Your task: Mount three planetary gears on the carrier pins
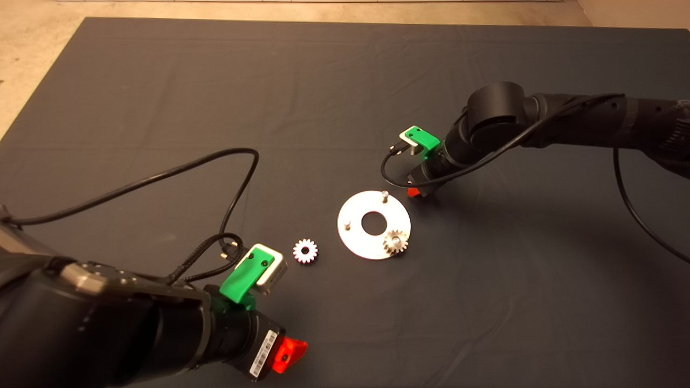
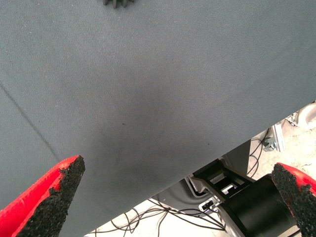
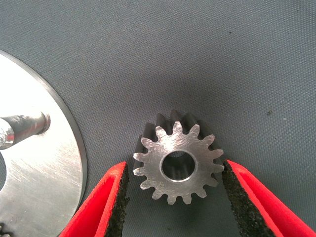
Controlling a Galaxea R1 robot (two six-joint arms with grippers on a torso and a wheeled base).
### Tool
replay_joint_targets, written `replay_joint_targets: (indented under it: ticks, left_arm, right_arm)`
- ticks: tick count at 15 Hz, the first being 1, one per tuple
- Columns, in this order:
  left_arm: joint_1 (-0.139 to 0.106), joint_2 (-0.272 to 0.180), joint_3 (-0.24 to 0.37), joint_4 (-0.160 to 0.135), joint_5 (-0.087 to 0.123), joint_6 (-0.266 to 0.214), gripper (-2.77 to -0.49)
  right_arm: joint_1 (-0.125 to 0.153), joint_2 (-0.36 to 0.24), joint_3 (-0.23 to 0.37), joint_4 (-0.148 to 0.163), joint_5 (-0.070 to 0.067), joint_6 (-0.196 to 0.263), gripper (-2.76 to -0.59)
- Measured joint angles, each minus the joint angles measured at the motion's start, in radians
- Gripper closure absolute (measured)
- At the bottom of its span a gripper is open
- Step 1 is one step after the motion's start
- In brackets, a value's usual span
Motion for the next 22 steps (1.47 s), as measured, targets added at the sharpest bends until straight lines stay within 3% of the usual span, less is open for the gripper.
replay_joint_targets:
  ticks: [4,22]
  left_arm:
    - [0.000,0.000,0.000,0.000,0.000,0.000,-2.75]
    - [-0.011,0.000,0.000,-0.001,0.000,0.000,-2.75]
  right_arm:
    - [0.000,-0.002,0.000,0.000,0.003,0.000,-1.11]
    - [0.004,-0.005,0.004,0.000,0.002,0.000,-1.10]
